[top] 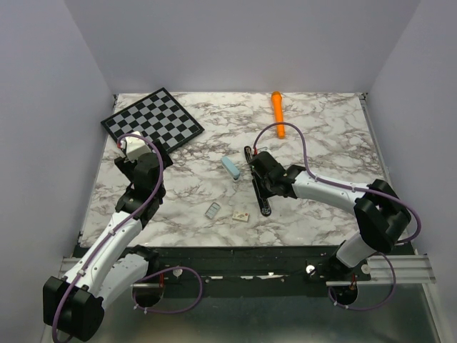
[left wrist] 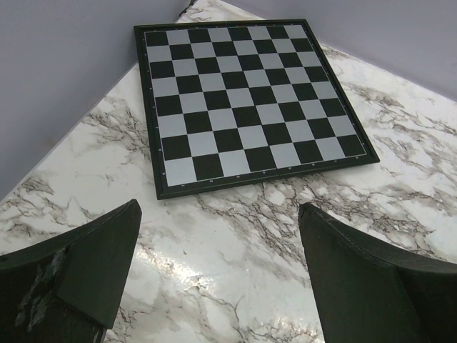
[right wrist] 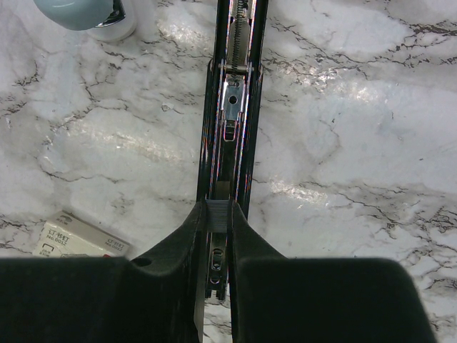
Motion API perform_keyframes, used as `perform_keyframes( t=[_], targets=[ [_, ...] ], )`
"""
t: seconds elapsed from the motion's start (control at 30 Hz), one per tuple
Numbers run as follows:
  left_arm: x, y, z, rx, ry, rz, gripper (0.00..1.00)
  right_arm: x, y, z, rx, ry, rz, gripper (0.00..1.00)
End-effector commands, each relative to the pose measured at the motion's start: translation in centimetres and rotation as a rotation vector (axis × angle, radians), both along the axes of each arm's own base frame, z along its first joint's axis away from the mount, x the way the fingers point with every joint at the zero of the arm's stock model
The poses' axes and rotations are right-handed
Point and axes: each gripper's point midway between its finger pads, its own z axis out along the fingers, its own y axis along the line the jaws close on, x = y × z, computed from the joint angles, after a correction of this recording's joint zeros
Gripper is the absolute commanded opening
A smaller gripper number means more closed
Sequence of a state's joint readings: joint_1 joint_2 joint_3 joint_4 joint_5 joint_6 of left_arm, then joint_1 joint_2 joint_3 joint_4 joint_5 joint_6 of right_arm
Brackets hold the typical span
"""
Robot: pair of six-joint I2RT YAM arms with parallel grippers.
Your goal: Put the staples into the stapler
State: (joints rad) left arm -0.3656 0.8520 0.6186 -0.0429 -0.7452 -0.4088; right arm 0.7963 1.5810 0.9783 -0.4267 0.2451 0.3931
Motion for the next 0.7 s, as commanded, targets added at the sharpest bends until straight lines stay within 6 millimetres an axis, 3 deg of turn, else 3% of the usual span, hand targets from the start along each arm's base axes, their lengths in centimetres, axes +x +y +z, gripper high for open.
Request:
perform_keyframes(
  t=[0.0,0.67],
  targets=[
    [0.3,-0.2,0.6,-0.014,-0.022,-0.009,0.99,0.0,-0.4,-0.9,-0.006,0.017,-0.023,0.18],
    [0.4,-0.4,0.5,-0.017,-0.02,-0.019,0.99,-0.7,-1.4,-1.5,-0.041,0.036,-0.033,0.18]
  ],
)
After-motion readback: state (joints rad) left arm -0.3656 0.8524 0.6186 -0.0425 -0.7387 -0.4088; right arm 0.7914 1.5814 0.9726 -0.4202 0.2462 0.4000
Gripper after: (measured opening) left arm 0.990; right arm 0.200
